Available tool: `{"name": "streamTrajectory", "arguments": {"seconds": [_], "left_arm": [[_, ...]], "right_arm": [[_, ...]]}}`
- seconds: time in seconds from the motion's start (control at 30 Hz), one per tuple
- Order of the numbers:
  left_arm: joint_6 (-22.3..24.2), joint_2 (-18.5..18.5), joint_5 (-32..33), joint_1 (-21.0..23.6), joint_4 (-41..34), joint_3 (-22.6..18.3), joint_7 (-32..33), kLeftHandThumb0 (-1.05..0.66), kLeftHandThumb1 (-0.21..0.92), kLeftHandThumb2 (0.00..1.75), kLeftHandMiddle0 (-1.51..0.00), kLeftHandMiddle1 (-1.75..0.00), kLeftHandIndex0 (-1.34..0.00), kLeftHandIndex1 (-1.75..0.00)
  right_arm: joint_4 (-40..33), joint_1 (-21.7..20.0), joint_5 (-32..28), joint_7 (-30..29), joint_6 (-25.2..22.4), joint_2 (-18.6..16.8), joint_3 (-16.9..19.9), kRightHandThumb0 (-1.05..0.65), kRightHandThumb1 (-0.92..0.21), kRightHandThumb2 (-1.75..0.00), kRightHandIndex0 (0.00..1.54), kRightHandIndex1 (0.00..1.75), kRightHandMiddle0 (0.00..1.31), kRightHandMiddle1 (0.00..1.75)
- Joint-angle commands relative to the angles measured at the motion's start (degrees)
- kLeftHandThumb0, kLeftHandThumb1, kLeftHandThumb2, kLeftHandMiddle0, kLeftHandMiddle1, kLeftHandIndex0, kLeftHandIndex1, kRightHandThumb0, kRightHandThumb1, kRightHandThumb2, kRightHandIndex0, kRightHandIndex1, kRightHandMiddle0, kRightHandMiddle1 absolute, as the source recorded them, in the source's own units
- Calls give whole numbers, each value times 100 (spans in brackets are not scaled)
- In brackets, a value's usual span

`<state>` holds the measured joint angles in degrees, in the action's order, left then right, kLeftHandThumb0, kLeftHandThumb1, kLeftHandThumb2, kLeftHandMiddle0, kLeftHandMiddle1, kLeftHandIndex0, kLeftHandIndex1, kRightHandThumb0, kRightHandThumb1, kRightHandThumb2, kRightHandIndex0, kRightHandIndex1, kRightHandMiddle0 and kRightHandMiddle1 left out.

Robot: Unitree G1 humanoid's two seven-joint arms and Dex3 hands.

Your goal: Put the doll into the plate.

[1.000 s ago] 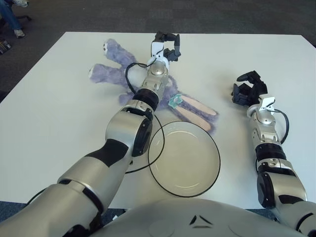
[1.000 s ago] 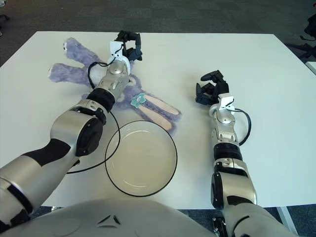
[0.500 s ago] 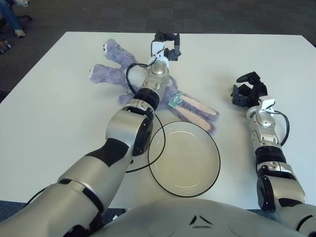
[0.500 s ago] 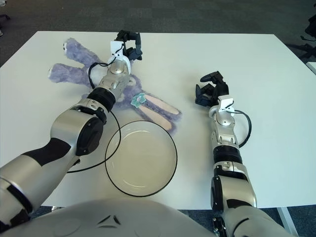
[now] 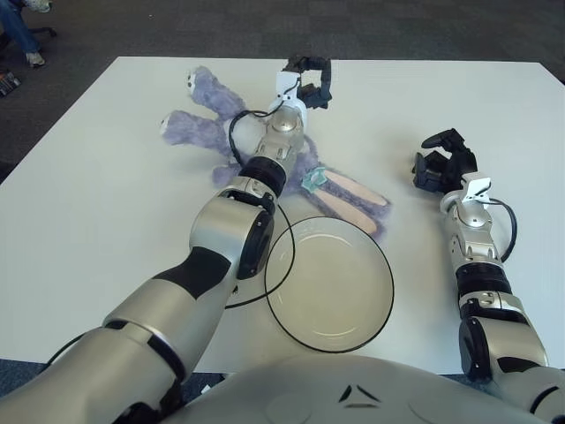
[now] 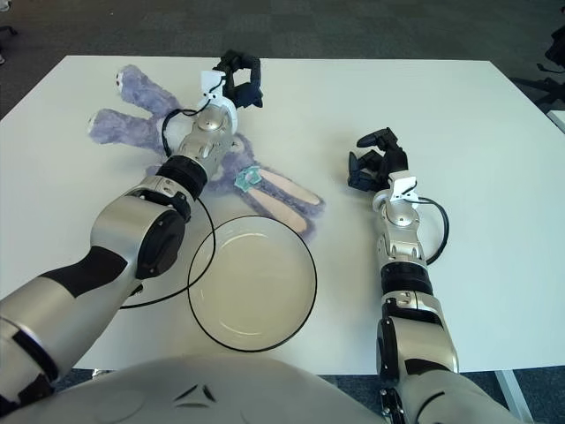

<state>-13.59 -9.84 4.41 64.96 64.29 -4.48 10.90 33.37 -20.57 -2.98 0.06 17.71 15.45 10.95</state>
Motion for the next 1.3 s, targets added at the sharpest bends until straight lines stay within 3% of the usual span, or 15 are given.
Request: {"name": "streamTrajectory", "arguments": {"seconds": [0.0, 0.23, 0.47, 0.5, 0.63, 0.9, 1.03, 1.27], "left_arm": [[-246, -533, 14, -114, -564, 115, -162, -41, 53, 105, -106, -175, -44, -175], [-505, -52, -315, -469, -1198, 261, 152, -41, 56, 101, -102, -175, -42, -175], [-495, 286, -394, -398, -1440, 61, 509, -40, 59, 97, -98, -175, -40, -175], [-485, 333, -374, -359, -1488, 6, 566, -40, 59, 97, -97, -175, -40, -175], [-482, 386, -384, -289, -1679, -112, 763, -40, 59, 97, -95, -175, -40, -175], [-491, 370, -334, -427, -2320, -267, 967, -41, 55, 103, -99, -175, -43, -175], [-491, 523, -291, -394, -2448, -400, 986, -42, 51, 108, -104, -175, -46, -175], [-669, 921, -434, -159, -2110, -515, 1092, -43, 47, 113, -107, -175, -50, -175]], "right_arm": [[98, 131, 14, 85, -112, -29, -35, -1, -34, -126, 71, 159, 33, 174], [236, 66, 54, 82, -39, 1, -34, -1, -34, -126, 70, 160, 34, 173], [392, 2, 95, 71, 5, 40, -42, -1, -33, -126, 70, 161, 34, 172], [410, -4, 95, 76, 10, 40, -45, -1, -34, -126, 64, 164, 40, 171], [468, -34, 97, 88, 23, 59, -49, 0, -34, -126, 54, 168, 48, 170], [633, -87, 174, 45, 87, 111, -88, 0, -34, -125, 51, 169, 49, 170], [691, -113, 215, 15, 98, 126, -119, -1, -33, -127, 67, 164, 38, 171], [740, -145, 224, 2, 59, 123, -115, -1, -32, -128, 71, 162, 36, 171]]}}
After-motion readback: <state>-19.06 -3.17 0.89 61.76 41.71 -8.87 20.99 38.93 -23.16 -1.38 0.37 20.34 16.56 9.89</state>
